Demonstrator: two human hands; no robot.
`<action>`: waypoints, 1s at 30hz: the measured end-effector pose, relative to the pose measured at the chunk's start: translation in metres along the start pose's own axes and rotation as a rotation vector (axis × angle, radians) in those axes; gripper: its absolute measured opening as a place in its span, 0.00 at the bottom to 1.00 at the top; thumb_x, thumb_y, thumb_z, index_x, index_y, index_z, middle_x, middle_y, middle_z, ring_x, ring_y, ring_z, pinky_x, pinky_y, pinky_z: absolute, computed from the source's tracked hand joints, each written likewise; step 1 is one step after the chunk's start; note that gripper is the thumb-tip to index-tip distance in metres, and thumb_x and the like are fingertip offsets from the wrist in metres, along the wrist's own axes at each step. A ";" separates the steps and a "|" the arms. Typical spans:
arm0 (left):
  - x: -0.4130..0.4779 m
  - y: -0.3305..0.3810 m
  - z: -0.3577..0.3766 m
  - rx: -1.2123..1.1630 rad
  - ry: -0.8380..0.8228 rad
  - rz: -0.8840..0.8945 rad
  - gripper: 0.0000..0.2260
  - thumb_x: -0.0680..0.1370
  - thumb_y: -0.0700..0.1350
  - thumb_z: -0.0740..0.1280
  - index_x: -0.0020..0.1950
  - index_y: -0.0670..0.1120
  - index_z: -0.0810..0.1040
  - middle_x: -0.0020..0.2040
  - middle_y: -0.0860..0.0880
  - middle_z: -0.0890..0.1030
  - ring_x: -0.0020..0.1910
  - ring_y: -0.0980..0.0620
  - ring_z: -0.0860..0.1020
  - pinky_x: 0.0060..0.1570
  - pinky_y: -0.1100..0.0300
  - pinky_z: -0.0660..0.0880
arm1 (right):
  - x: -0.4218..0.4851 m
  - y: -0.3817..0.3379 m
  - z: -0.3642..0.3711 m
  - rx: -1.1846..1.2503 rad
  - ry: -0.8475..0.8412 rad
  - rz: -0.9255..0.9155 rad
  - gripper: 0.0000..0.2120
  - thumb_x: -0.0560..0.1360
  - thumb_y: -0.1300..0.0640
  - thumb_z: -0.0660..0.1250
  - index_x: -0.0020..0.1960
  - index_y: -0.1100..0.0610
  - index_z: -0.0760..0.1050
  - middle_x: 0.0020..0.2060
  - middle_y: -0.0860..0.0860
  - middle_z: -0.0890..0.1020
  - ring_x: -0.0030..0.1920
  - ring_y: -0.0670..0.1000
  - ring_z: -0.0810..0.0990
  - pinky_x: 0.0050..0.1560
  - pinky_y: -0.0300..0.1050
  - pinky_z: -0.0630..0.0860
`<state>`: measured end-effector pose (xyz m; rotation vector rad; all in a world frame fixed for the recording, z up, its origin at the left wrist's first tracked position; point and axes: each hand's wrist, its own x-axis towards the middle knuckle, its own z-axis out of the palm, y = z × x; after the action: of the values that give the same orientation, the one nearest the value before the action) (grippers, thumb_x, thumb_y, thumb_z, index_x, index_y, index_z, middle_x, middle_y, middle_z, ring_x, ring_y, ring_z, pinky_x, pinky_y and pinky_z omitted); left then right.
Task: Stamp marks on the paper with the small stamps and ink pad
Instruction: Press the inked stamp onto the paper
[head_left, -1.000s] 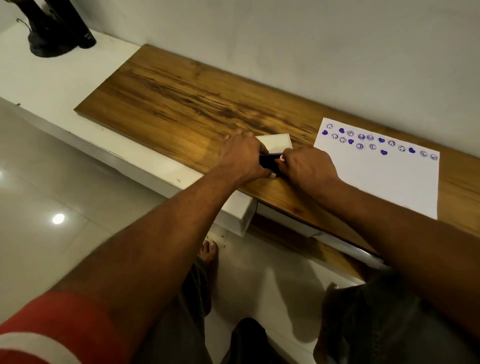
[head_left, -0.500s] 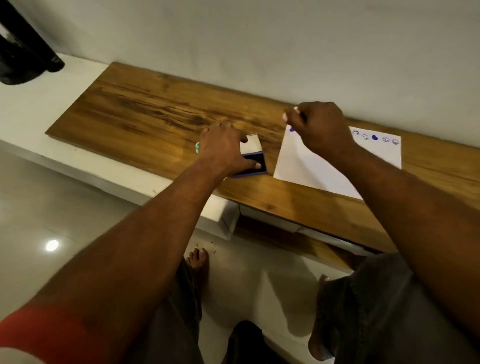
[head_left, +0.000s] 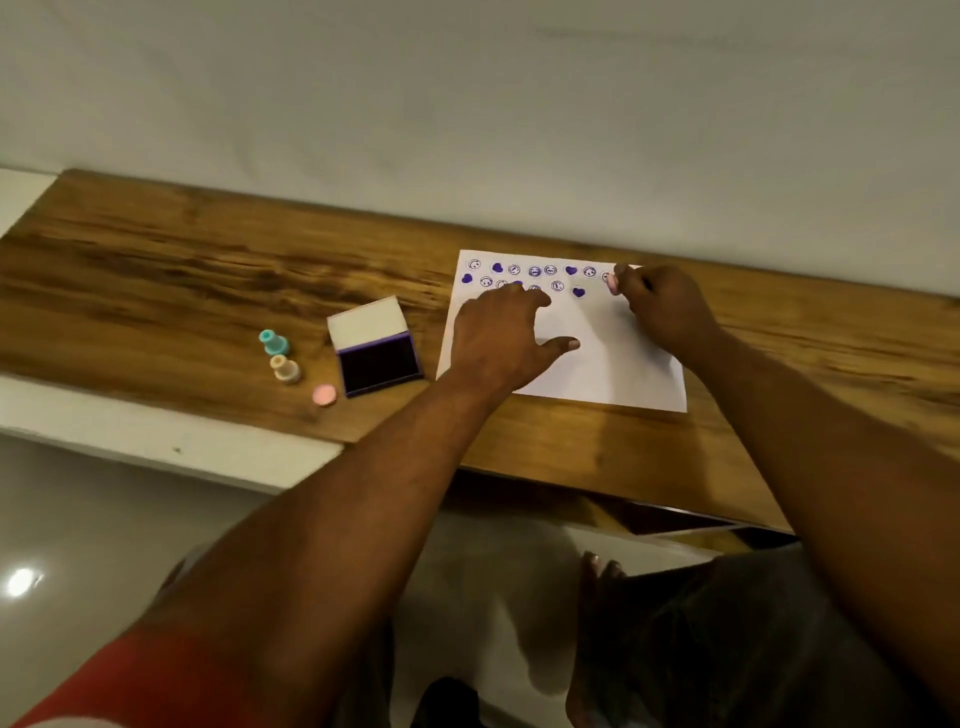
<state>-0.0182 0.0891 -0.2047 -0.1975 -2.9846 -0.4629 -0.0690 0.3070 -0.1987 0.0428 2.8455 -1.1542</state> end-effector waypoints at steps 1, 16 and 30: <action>0.002 0.004 0.006 -0.017 -0.001 -0.007 0.33 0.72 0.74 0.68 0.71 0.56 0.78 0.61 0.54 0.83 0.62 0.51 0.79 0.57 0.53 0.76 | 0.001 0.001 0.001 0.010 -0.005 0.006 0.19 0.83 0.46 0.62 0.35 0.47 0.78 0.28 0.42 0.78 0.36 0.43 0.75 0.43 0.41 0.68; 0.019 0.005 0.055 0.011 0.084 -0.009 0.37 0.74 0.76 0.61 0.74 0.54 0.77 0.62 0.50 0.84 0.60 0.48 0.81 0.55 0.51 0.78 | 0.012 0.007 0.007 -0.090 -0.066 -0.041 0.23 0.84 0.43 0.60 0.45 0.59 0.85 0.38 0.57 0.83 0.42 0.57 0.79 0.45 0.51 0.73; 0.015 0.004 0.060 0.043 0.134 0.020 0.34 0.77 0.74 0.59 0.72 0.53 0.79 0.59 0.50 0.83 0.54 0.49 0.80 0.48 0.54 0.77 | 0.027 -0.004 0.023 -0.364 0.059 -0.056 0.25 0.83 0.46 0.60 0.29 0.53 0.66 0.30 0.57 0.73 0.35 0.57 0.71 0.38 0.45 0.59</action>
<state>-0.0380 0.1125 -0.2581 -0.1852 -2.8557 -0.3927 -0.0946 0.2883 -0.2142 -0.0232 3.0773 -0.6358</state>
